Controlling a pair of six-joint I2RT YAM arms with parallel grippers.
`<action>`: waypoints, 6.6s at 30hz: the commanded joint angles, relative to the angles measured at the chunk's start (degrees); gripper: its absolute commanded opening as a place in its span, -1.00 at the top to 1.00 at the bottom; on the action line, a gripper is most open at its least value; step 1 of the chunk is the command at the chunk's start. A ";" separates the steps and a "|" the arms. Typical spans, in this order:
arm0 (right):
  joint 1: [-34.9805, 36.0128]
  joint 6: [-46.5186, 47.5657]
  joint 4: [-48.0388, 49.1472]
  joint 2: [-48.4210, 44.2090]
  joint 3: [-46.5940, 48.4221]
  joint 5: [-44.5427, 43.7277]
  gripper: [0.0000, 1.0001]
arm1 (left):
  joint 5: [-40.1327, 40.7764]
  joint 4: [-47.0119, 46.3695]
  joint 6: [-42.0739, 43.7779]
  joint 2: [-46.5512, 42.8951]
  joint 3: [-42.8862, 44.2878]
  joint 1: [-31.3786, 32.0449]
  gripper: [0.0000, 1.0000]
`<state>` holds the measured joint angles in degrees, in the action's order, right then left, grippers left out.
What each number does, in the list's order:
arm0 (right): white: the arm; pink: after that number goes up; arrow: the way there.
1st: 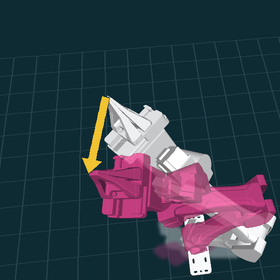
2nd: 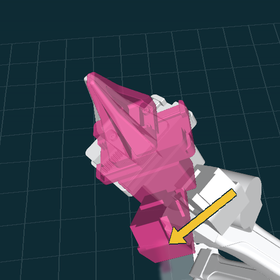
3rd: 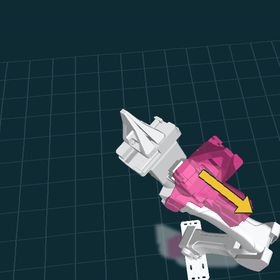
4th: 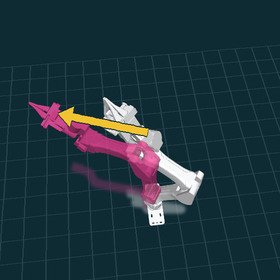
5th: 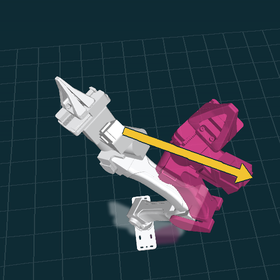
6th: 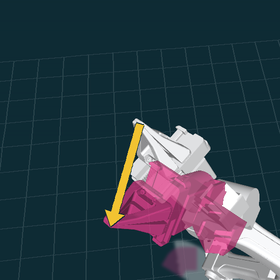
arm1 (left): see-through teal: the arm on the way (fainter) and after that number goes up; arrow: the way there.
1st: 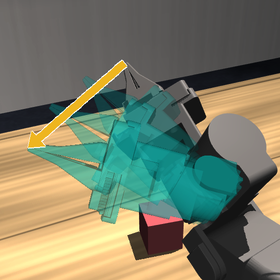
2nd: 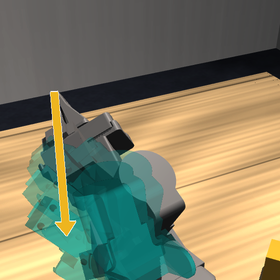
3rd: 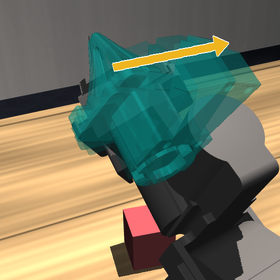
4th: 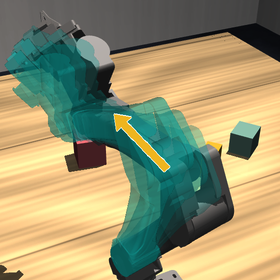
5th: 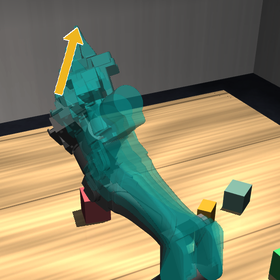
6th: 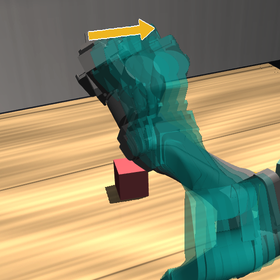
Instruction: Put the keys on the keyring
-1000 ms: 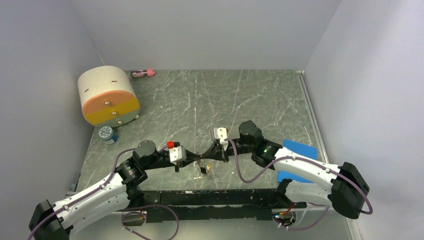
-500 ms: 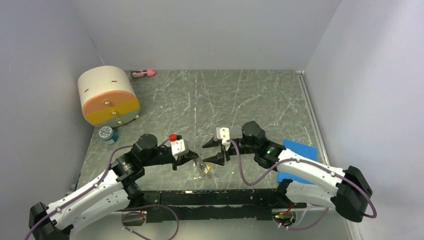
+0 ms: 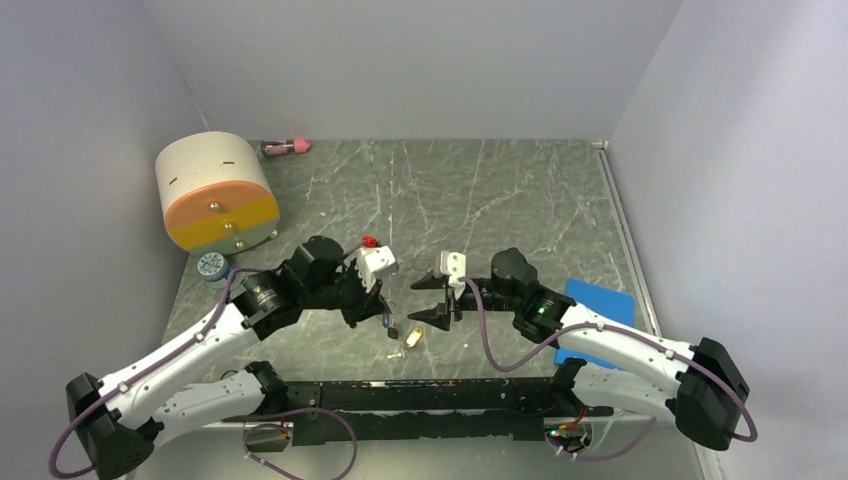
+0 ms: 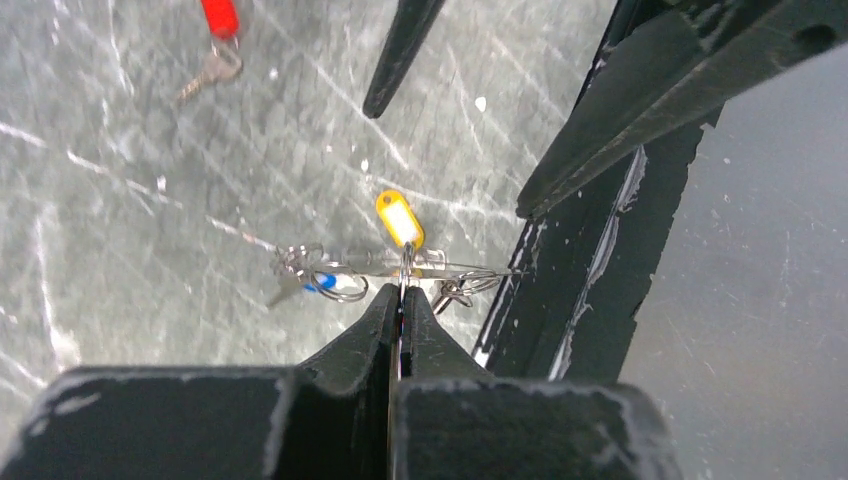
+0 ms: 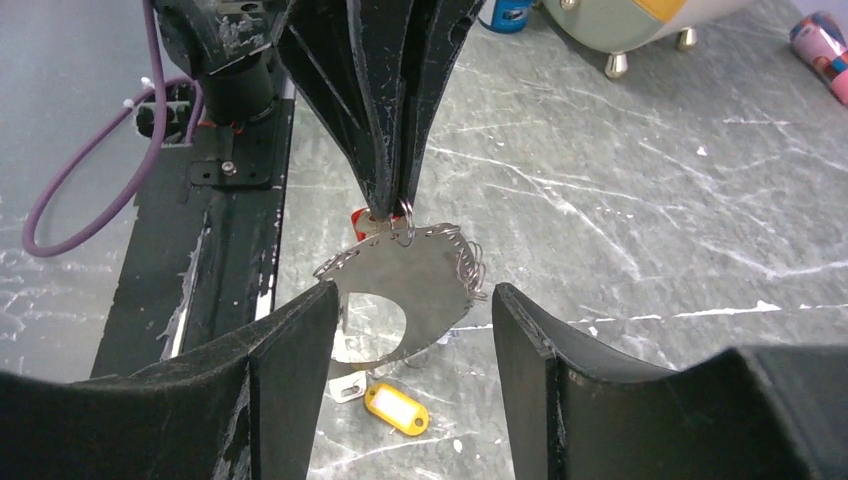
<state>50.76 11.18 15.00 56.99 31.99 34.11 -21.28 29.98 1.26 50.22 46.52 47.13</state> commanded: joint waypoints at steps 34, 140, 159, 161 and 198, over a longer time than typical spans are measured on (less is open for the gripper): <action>3.37 -11.62 32.40 20.09 -0.79 7.20 0.59 | 5.04 16.98 -1.96 9.09 13.07 2.37 0.95; 3.46 -20.80 38.27 -1.81 -9.27 1.31 1.00 | -21.82 -30.06 -11.97 -1.41 -14.84 -3.44 0.95; 3.42 -23.60 43.57 -2.00 -11.99 -2.11 1.00 | -9.66 -22.90 -5.09 -1.66 -12.31 5.71 0.95; 3.46 -23.67 43.55 -1.97 -12.08 -2.12 1.00 | -8.01 -21.99 -4.19 -2.10 -11.94 6.87 0.95; 3.46 -18.96 38.61 -4.61 -12.28 7.20 1.00 | -10.10 -27.13 7.27 -13.65 -10.38 8.42 0.21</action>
<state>54.15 -8.08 48.93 53.15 18.72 40.36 -29.15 7.07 5.89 37.15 34.96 55.33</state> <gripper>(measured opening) 0.010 0.431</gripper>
